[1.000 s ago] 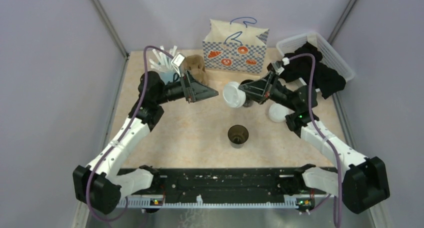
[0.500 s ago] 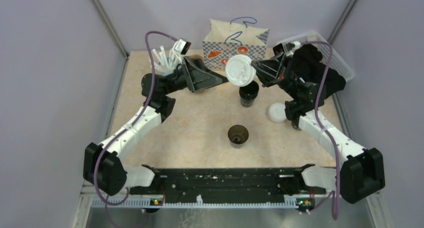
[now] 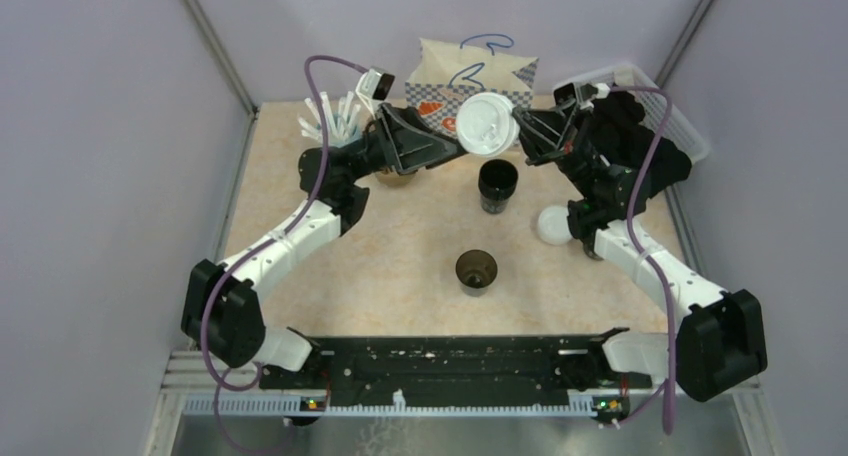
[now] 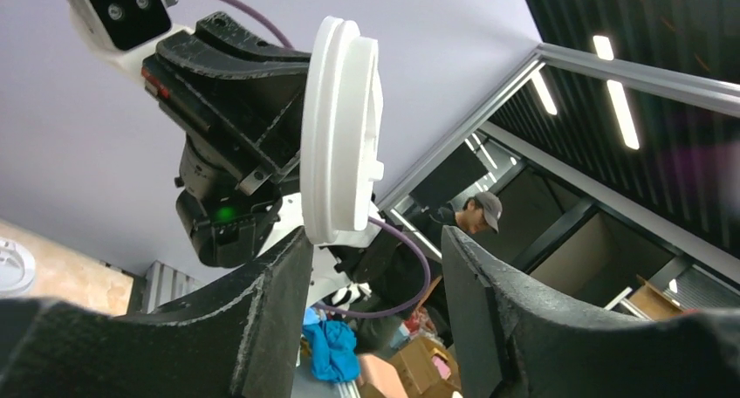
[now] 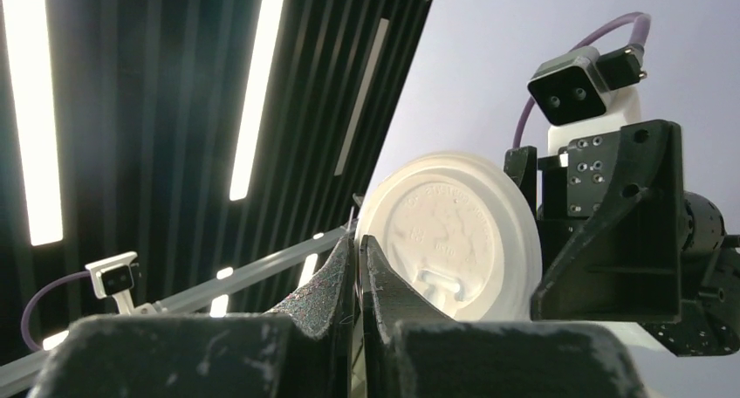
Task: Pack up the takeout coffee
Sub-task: Pick up the cup lid from the center of the board.
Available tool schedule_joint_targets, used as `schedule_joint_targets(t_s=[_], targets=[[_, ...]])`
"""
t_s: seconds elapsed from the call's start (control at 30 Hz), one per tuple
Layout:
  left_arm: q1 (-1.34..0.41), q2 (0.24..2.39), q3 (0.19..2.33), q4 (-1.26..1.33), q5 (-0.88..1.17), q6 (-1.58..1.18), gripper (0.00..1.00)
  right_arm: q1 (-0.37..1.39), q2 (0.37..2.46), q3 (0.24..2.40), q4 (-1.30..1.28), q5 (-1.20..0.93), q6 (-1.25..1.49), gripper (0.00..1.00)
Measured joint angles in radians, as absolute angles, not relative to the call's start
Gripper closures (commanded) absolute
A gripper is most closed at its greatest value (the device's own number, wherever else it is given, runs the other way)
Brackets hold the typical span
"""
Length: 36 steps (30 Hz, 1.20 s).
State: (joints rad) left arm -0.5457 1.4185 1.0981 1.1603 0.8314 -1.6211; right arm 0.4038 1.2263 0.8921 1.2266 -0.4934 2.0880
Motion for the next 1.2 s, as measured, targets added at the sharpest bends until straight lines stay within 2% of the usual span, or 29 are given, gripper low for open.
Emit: schedule_joint_targets(t_s=[0.27, 0.4, 0.73, 0.8, 0.83, 1.2], targets=[[-0.546, 1.452, 1.151, 1.201, 0.788, -1.647, 0.51, 0.404, 1.227, 0.892, 1.227, -0.449, 2.088, 1.00], [-0.546, 1.452, 1.152, 1.166, 0.782, -1.628, 0.64, 0.404, 1.227, 0.892, 1.227, -0.438, 2.088, 1.00], [-0.539, 1.452, 1.152, 1.116, 0.753, -1.614, 0.67, 0.404, 1.225, 0.878, 1.227, -0.415, 2.088, 1.00], [-0.538, 1.452, 1.152, 1.134, 0.749, -1.624, 0.53, 0.404, 1.225, 0.870, 1.225, -0.413, 2.088, 1.00], [-0.538, 1.452, 1.152, 1.140, 0.749, -1.626, 0.50, 0.405, 1.225, 0.868, 1.225, -0.412, 2.088, 1.00], [-0.537, 1.462, 1.192, 1.035, 0.754, -1.579, 0.60, 0.424, 1.224, 0.864, 1.222, -0.408, 2.088, 1.00]])
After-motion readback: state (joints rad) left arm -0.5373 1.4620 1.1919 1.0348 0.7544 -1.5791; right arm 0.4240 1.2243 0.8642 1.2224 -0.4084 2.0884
